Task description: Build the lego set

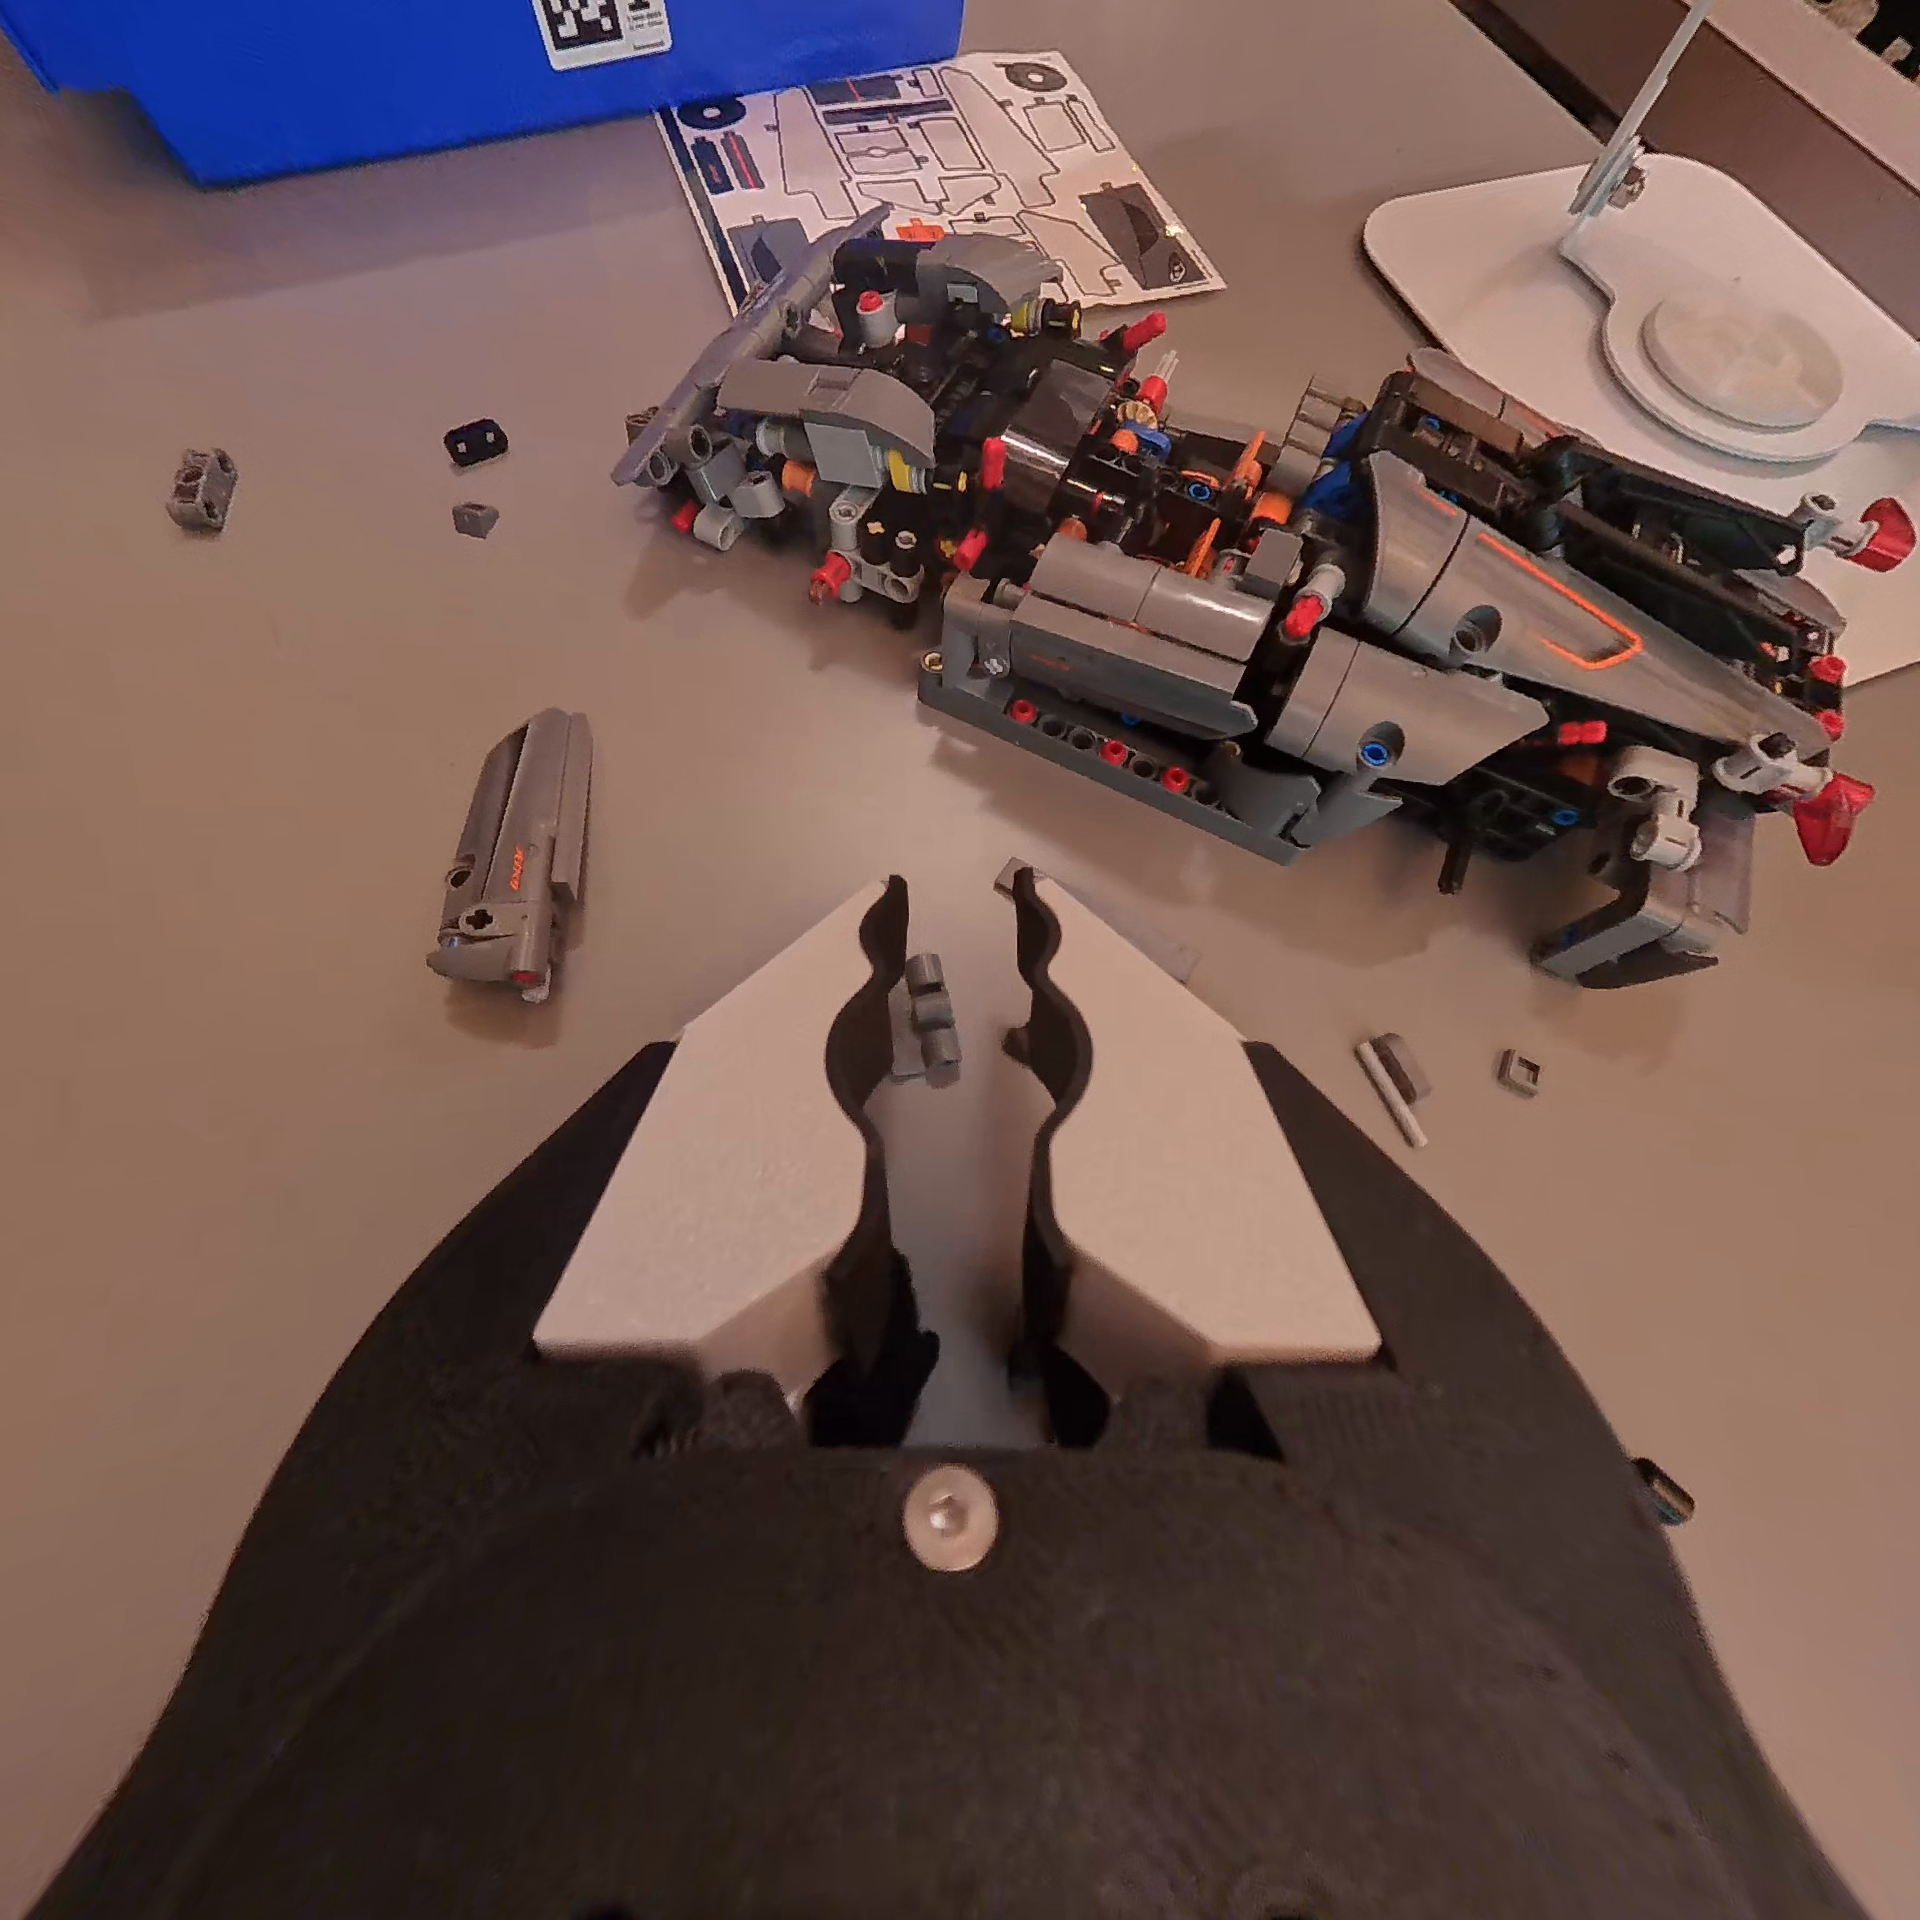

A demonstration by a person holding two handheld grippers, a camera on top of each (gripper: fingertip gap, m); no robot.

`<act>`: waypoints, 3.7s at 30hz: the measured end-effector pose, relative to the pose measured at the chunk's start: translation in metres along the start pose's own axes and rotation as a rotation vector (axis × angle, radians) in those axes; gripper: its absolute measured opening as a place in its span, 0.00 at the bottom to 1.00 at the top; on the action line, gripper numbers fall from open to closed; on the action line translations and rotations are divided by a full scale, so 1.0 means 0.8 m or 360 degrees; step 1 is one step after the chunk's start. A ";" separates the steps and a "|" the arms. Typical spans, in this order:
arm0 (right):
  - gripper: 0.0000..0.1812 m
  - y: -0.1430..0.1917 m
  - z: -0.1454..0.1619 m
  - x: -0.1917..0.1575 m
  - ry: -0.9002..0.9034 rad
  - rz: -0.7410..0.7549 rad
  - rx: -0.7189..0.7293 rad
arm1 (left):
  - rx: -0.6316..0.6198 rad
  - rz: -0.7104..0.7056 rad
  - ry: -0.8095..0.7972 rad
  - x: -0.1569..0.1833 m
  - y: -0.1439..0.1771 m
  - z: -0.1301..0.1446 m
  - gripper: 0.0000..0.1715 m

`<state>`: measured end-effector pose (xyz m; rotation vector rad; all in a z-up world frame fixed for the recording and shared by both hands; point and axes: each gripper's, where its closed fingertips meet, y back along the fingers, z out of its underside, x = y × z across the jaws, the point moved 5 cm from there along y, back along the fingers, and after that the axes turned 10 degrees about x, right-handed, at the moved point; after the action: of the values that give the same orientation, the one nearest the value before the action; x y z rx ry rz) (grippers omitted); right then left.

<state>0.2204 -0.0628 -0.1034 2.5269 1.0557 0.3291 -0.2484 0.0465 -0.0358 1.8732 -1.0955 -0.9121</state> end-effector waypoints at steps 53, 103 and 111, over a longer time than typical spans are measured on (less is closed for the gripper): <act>0.10 -0.019 -0.030 -0.007 -0.0003 0.0030 -0.0074 | 0.0245 0.0050 -0.0340 0.011 -0.073 -0.050 0.14; 0.09 -0.015 -0.018 0.001 -0.0059 0.0041 0.0229 | -0.0111 -0.0220 -0.0178 -0.063 -0.023 0.000 0.12; 0.09 -0.014 -0.018 0.001 -0.0050 0.0045 0.0238 | -0.0040 -0.0304 -0.0077 -0.056 -0.006 0.010 0.16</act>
<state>0.2093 -0.0514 -0.0953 2.6716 1.0699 0.2248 -0.2704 0.0867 -0.0346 1.9685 -0.9398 -1.0789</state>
